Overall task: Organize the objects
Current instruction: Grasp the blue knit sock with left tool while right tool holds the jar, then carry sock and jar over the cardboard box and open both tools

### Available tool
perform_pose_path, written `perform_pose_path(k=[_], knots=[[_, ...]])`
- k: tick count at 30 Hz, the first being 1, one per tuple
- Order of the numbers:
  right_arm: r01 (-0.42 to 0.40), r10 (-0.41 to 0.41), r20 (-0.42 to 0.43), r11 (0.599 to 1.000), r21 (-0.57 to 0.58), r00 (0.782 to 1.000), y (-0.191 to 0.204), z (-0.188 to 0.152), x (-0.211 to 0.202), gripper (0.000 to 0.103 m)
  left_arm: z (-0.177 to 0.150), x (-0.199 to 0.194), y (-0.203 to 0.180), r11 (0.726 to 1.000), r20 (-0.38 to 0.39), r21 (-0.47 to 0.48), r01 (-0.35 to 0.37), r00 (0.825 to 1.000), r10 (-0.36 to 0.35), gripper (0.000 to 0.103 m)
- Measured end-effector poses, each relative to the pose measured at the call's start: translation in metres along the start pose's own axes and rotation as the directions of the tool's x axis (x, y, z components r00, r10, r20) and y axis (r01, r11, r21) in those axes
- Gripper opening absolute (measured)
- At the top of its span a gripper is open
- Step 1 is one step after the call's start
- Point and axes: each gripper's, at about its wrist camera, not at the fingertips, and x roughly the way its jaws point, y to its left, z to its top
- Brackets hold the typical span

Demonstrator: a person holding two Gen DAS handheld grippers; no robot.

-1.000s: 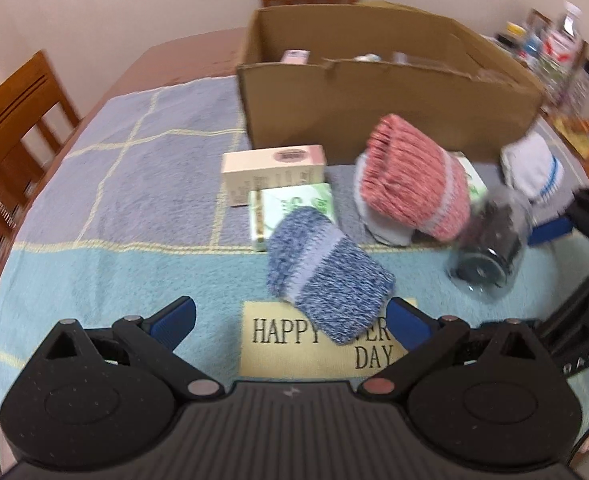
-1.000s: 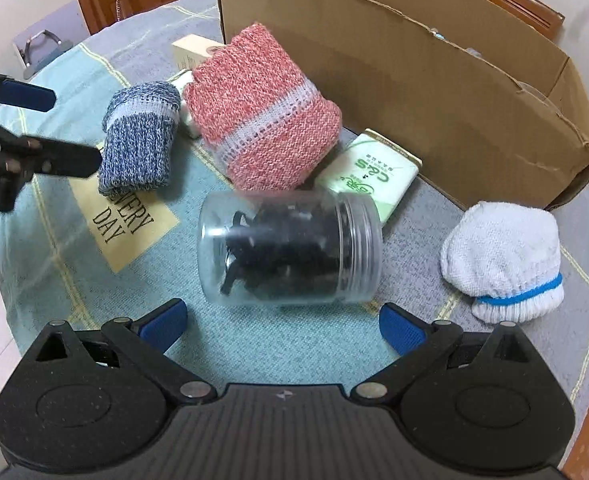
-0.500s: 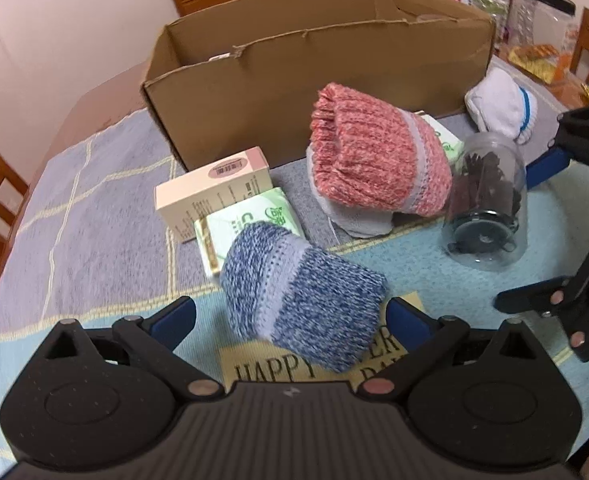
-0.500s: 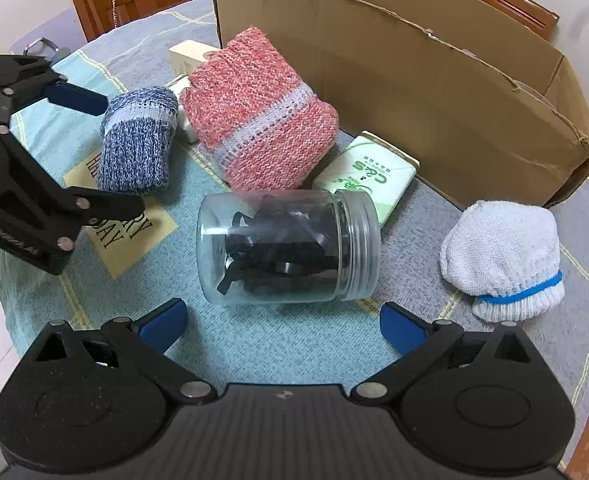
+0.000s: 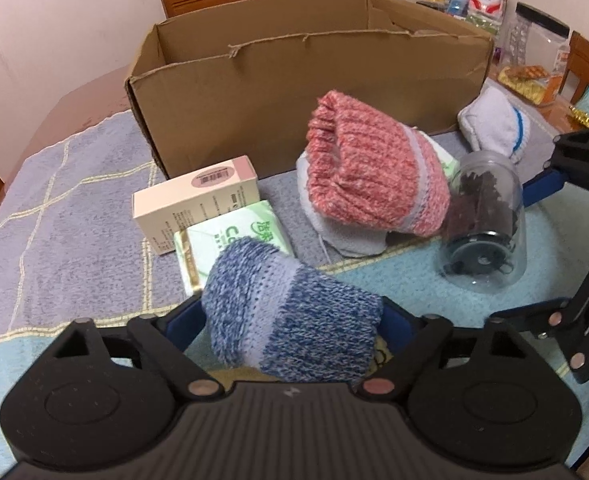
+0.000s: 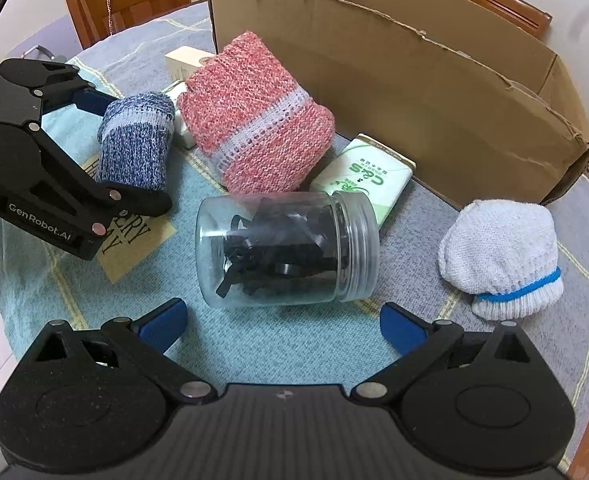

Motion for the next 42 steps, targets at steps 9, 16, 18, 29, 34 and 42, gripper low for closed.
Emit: perform_pose_path(k=[9, 16, 18, 29, 34, 42], knots=[[0.039, -0.039, 0.011, 0.999, 0.013, 0.999, 0.001, 0.011, -0.003, 0.103, -0.003, -0.001, 0.010, 0.999, 0.004, -0.020, 0.032, 0.999, -0.032, 0.082], [0.030, -0.030, 0.040, 1.000, -0.003, 0.999, 0.006, 0.024, -0.001, 0.103, -0.002, -0.001, 0.014, 0.999, -0.001, -0.027, 0.046, 0.999, -0.046, 0.082], [0.034, -0.033, 0.041, 0.999, -0.024, 0.999, 0.008, 0.025, 0.001, 0.101, -0.002, -0.001, 0.014, 0.998, -0.002, -0.029, 0.048, 0.999, -0.048, 0.082], [0.023, -0.023, -0.019, 0.999, 0.029, 1.000, 0.002, 0.042, 0.001, 0.079, 0.001, -0.004, 0.017, 0.993, -0.023, -0.078, 0.084, 0.996, -0.086, 0.077], [0.002, 0.000, -0.027, 0.998, 0.064, 1.000, -0.002, 0.045, -0.008, 0.079, 0.006, -0.010, 0.021, 0.988, -0.031, -0.115, 0.105, 0.994, -0.109, 0.076], [-0.026, 0.028, -0.026, 0.997, 0.075, 0.999, -0.008, 0.056, -0.032, 0.079, 0.024, -0.038, 0.023, 0.982, -0.032, -0.130, 0.140, 0.989, -0.145, 0.076]])
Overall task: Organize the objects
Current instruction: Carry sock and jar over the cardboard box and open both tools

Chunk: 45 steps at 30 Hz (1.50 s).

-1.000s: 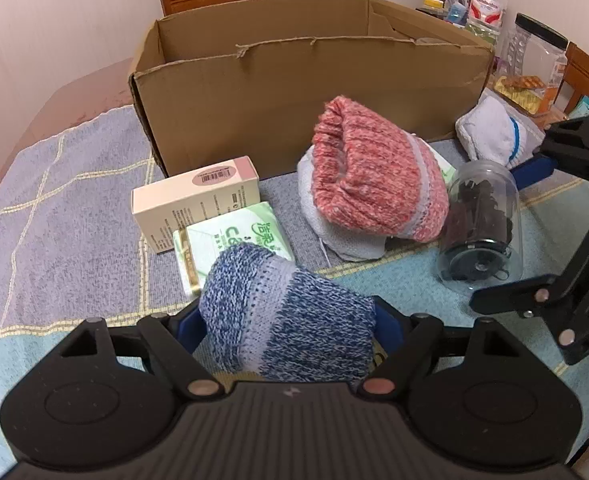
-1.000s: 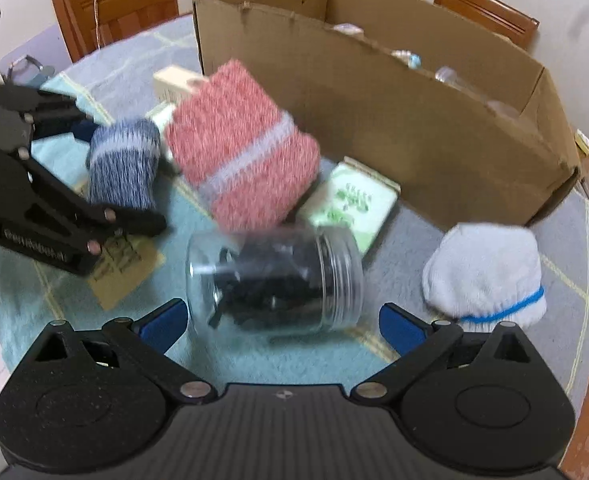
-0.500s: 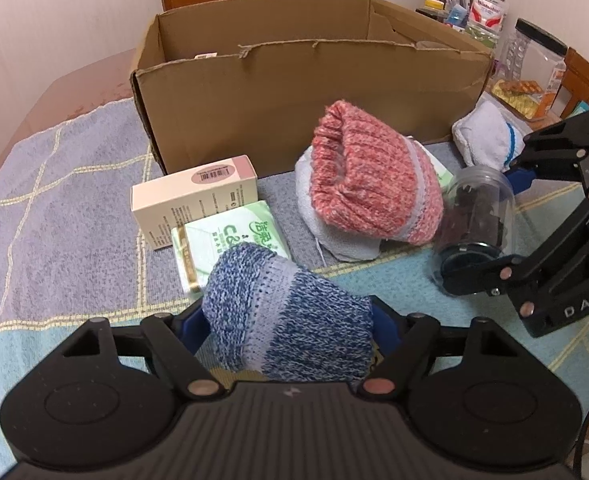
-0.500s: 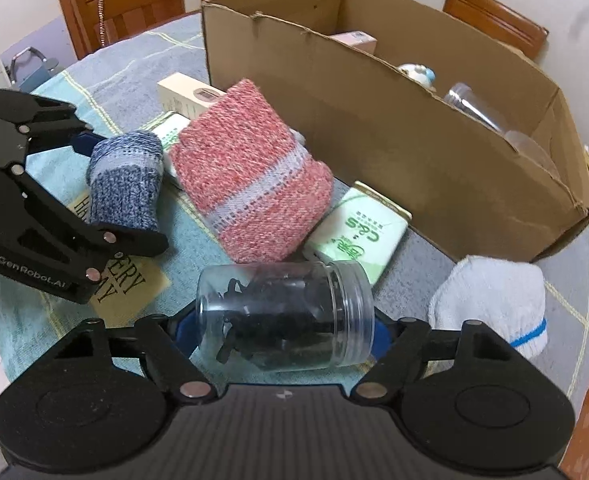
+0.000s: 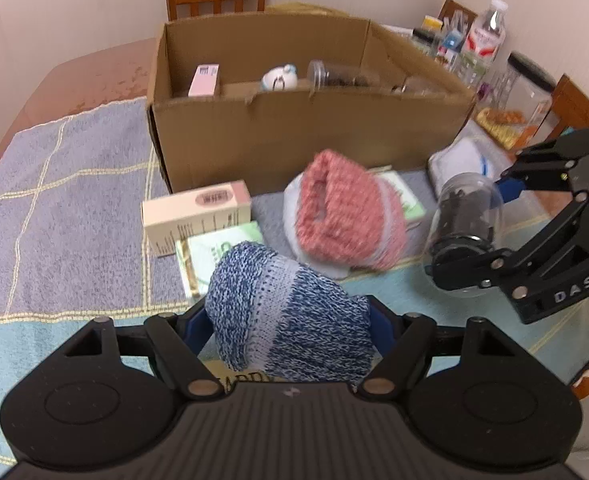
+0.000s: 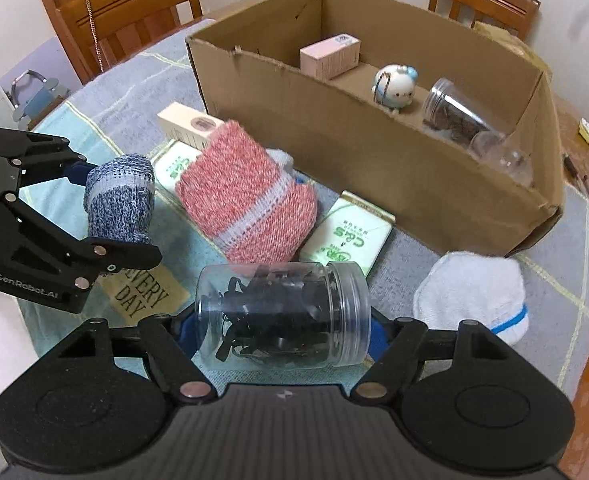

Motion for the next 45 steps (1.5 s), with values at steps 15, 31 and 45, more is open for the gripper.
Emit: perform_pose_path(k=[15, 31, 45], knots=[[0.019, -0.014, 0.129, 0.999, -0.039, 0.992, -0.010, 0.041, -0.060, 0.079, 0.094, -0.043, -0.003, 1.000, 0.122, 0.022, 0.013, 0.992, -0.016, 0.076], [0.062, -0.051, 0.198, 0.997, -0.050, 0.979, -0.030, 0.091, -0.068, 0.079, 0.184, 0.018, 0.019, 1.000, 0.151, -0.015, -0.027, 0.988, 0.029, 0.096], [0.083, -0.073, 0.164, 0.995, -0.051, 0.984, -0.054, 0.126, -0.037, 0.079, 0.161, 0.004, 0.041, 0.996, 0.137, -0.035, -0.077, 0.987, 0.081, 0.096]])
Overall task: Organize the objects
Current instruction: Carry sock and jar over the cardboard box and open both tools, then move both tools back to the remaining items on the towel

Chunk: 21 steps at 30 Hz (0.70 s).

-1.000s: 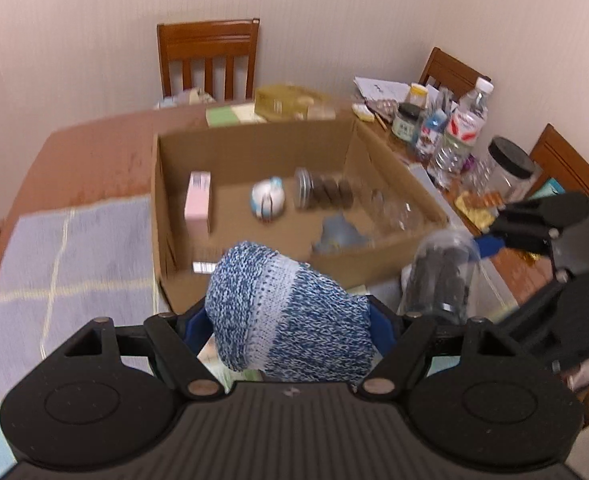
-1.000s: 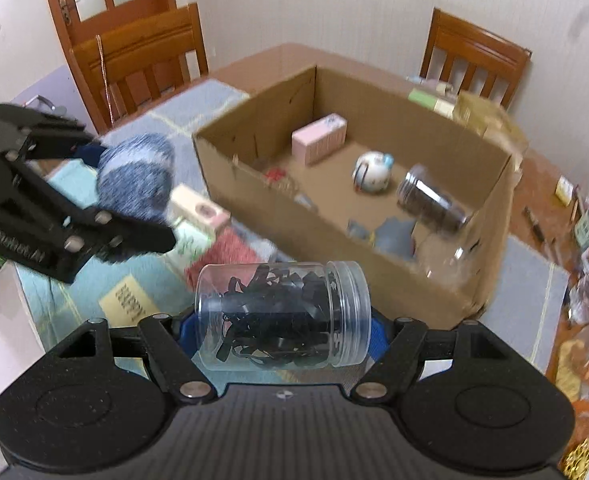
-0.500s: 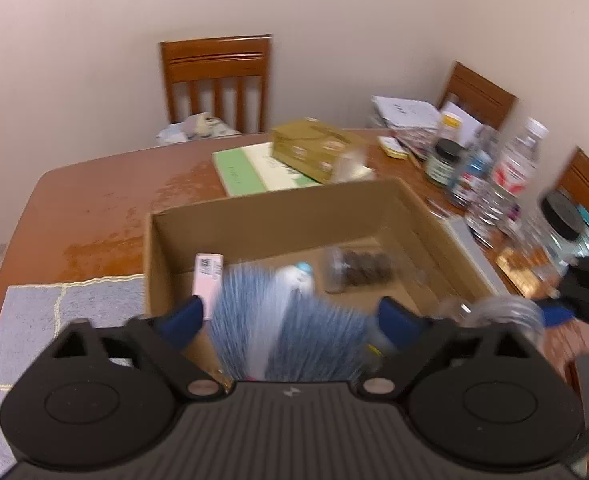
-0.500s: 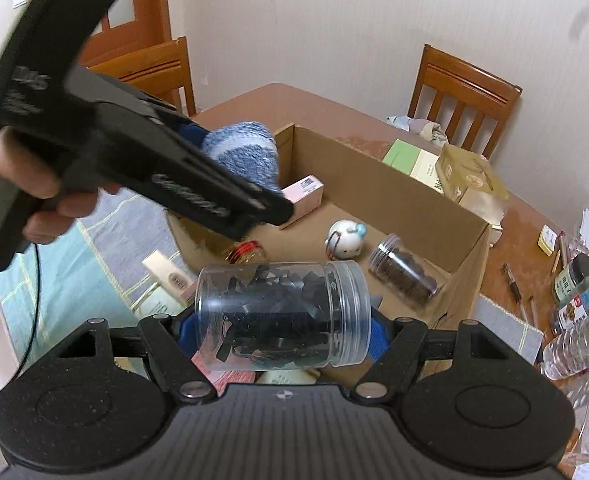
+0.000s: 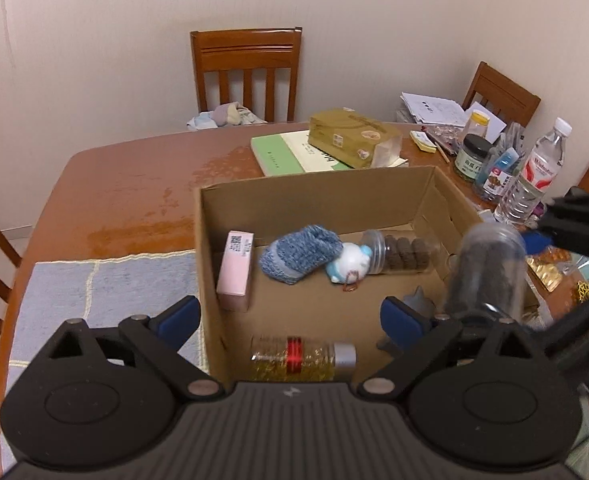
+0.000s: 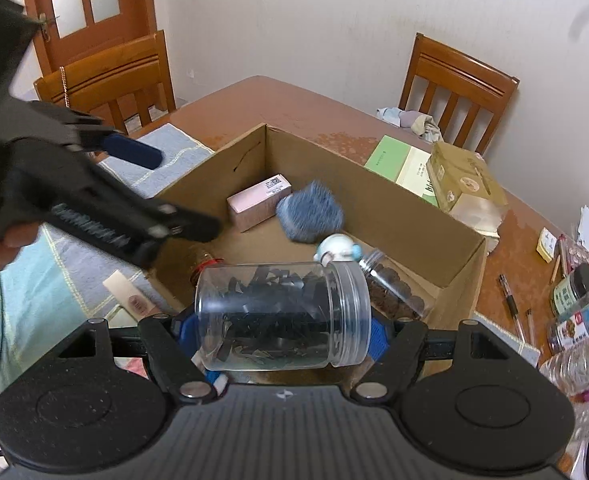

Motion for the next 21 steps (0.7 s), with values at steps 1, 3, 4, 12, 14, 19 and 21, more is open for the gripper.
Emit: perform_pose_path(k=[1, 3, 4, 12, 14, 19, 21], knots=[[0.002, -0.002, -0.002, 1.000, -0.006, 1.000, -0.001, 0.003, 0.003, 0.079, -0.001, -0.003, 0.002, 1.000, 0.001, -0.008, 0.002, 1.000, -0.002, 0.096], [0.003, -0.003, -0.008, 1.000, -0.009, 1.000, -0.003, 0.009, 0.011, 0.079, -0.003, -0.007, 0.005, 1.000, 0.006, -0.023, 0.005, 1.000, -0.005, 0.096], [0.002, -0.002, -0.004, 1.000, -0.012, 1.000, -0.003, 0.012, 0.014, 0.080, -0.004, -0.009, 0.007, 1.000, 0.010, -0.029, 0.001, 1.000, -0.001, 0.096], [0.018, -0.017, 0.035, 0.999, -0.038, 0.999, -0.003, 0.019, 0.023, 0.103, -0.012, -0.018, 0.014, 0.997, 0.007, -0.060, -0.041, 0.999, 0.041, 0.097], [0.024, -0.022, 0.034, 0.999, -0.046, 0.999, -0.002, 0.017, 0.020, 0.103, -0.014, -0.021, 0.014, 0.997, 0.004, -0.066, -0.046, 0.999, 0.047, 0.098], [0.025, -0.024, 0.031, 0.999, -0.044, 0.999, -0.001, 0.010, 0.008, 0.103, -0.022, -0.027, 0.009, 0.995, -0.014, -0.071, -0.068, 0.998, 0.067, 0.098], [0.026, -0.025, 0.029, 0.999, -0.038, 0.999, 0.001, 0.003, 0.002, 0.103, -0.029, -0.031, 0.005, 0.994, -0.014, -0.070, -0.079, 0.997, 0.078, 0.098]])
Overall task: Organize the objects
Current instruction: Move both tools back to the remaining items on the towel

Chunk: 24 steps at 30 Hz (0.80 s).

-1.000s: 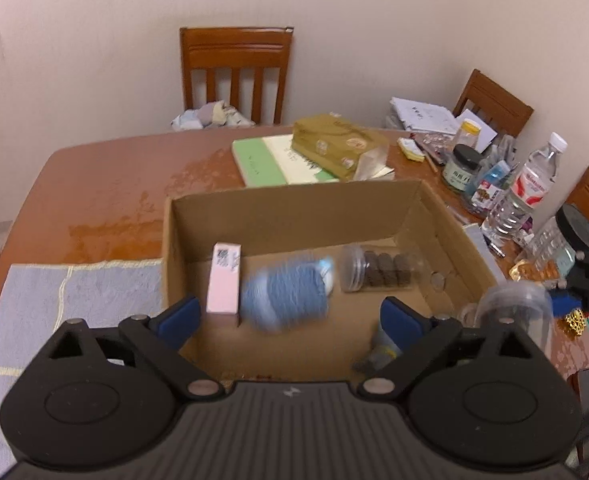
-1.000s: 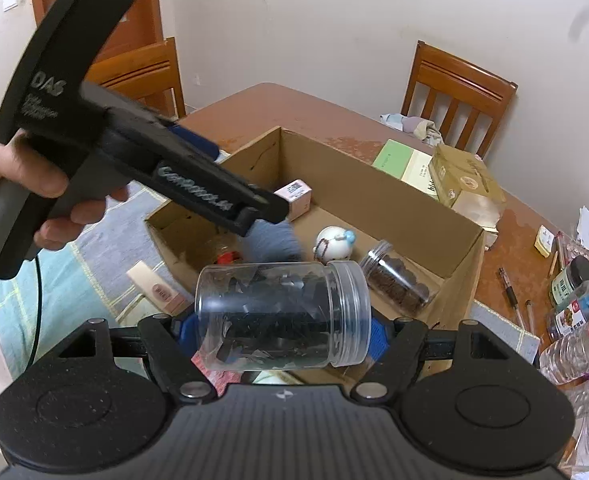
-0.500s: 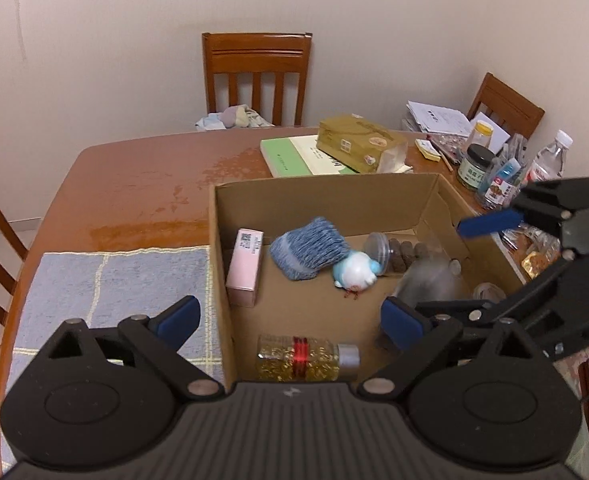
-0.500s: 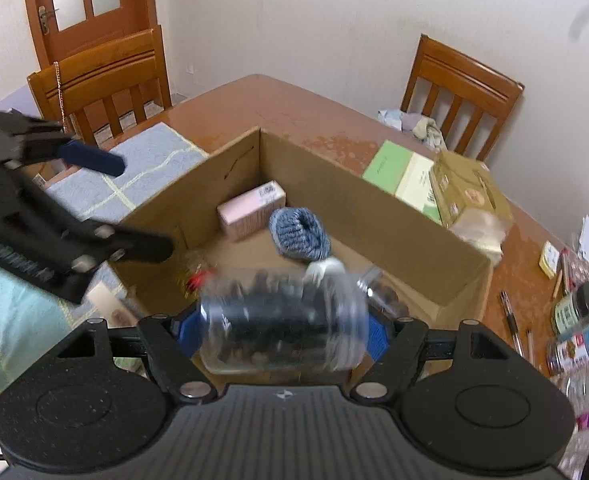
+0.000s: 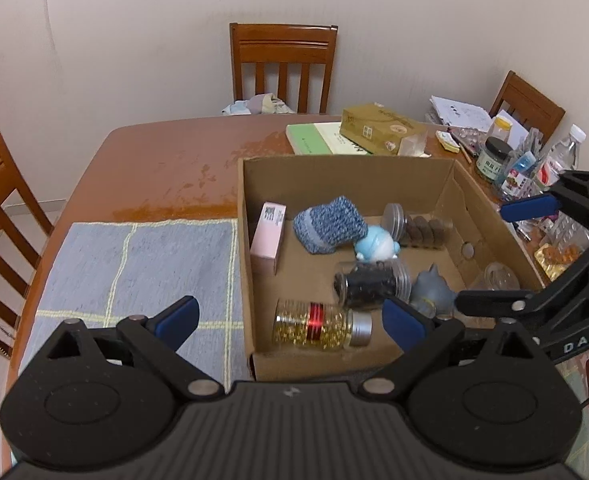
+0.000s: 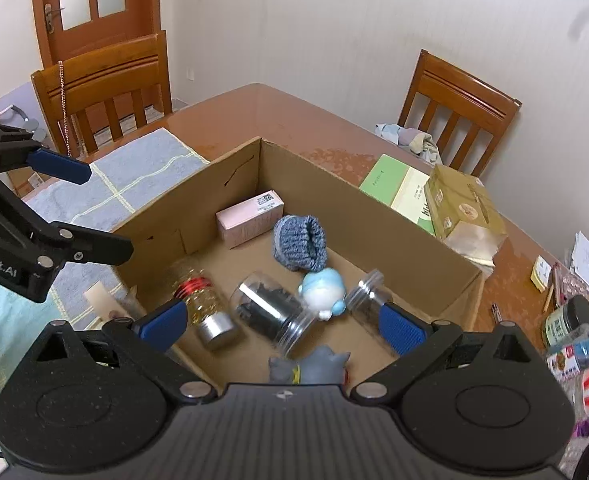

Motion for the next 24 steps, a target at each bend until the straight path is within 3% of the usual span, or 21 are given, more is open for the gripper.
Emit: perform_pose_path(k=[8, 10, 12, 14, 24], knots=[[0.042, -0.044, 0.039, 0.997, 0.065, 0.998, 0.015, -0.053, -0.025, 0.103, -0.044, -0.006, -0.013, 0.999, 0.002, -0.032, -0.009, 1.000, 0.010, 0.098], [0.055, -0.059, 0.054, 0.996, 0.076, 0.997, 0.020, -0.070, -0.031, 0.103, -0.056, -0.006, -0.016, 0.997, -0.029, -0.070, -0.022, 0.999, 0.020, 0.098], [0.068, -0.071, 0.029, 0.992, 0.109, 0.997, 0.023, -0.085, -0.034, 0.103, -0.068, -0.009, -0.020, 0.997, -0.030, -0.071, 0.006, 1.000, -0.008, 0.099], [0.051, -0.055, 0.030, 0.991, 0.120, 0.998, 0.025, -0.101, -0.039, 0.103, -0.077, -0.010, -0.024, 0.997, -0.044, -0.072, -0.024, 0.999, 0.021, 0.099], [0.122, -0.118, -0.029, 0.975, 0.186, 0.993, 0.032, -0.150, -0.039, 0.103, -0.113, -0.012, -0.030, 0.990, -0.066, -0.128, -0.065, 0.996, 0.057, 0.099]])
